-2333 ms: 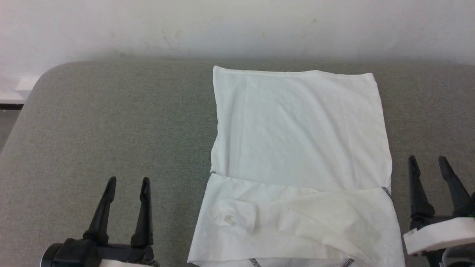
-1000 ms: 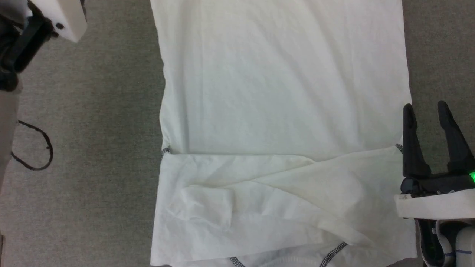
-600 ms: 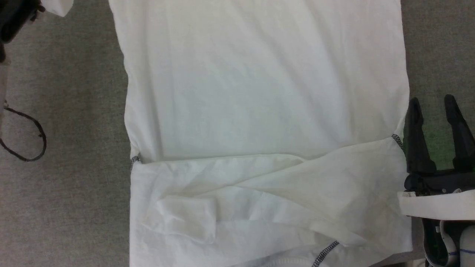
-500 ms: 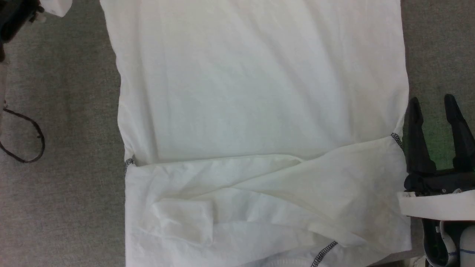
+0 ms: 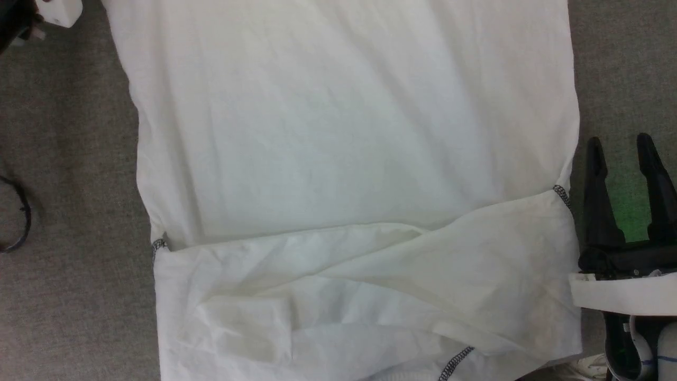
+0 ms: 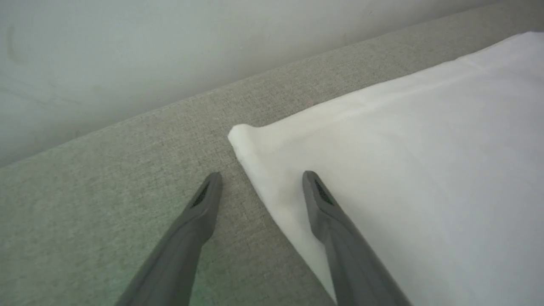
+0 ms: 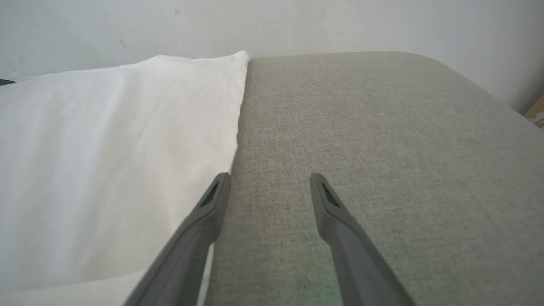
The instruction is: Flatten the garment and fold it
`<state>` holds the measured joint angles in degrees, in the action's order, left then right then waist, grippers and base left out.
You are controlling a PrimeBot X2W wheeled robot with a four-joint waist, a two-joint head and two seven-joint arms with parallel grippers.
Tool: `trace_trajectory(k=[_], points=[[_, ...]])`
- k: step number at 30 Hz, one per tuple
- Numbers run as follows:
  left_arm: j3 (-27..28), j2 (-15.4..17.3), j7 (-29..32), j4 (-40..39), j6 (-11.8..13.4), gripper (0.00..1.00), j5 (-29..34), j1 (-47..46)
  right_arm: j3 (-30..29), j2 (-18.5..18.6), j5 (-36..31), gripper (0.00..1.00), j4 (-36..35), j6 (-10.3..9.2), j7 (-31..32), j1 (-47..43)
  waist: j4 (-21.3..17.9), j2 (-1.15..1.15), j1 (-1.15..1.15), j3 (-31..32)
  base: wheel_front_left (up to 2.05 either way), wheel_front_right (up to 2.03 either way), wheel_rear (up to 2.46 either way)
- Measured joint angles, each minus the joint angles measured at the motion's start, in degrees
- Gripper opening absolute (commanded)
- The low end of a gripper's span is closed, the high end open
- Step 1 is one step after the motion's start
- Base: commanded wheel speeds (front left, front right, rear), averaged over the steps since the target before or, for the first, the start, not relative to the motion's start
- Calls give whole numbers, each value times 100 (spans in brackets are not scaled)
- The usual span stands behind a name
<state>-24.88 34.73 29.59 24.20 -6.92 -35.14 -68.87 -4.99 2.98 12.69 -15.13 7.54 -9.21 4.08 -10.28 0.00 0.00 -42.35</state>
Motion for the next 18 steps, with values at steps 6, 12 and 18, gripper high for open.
trace_trajectory(k=[6, 12, 18], points=[[-11, -16, 301, -92, -3, 0, -397, -48, -10, 0, -12, 100, -22, 0, 11, 8, 30, 0, 0, -17, 0, 0, 0], [9, -51, 43, -116, -3, 0, -475, 162, -122, -3, -341, 100, -584, 0, 319, 387, 93, 0, 0, 120, 0, 0, 0], [-63, -188, -183, -116, -3, 0, -532, 351, -74, 4, -786, 100, -1596, 0, 1348, 1640, 166, 0, 0, 351, 0, 0, 0]])
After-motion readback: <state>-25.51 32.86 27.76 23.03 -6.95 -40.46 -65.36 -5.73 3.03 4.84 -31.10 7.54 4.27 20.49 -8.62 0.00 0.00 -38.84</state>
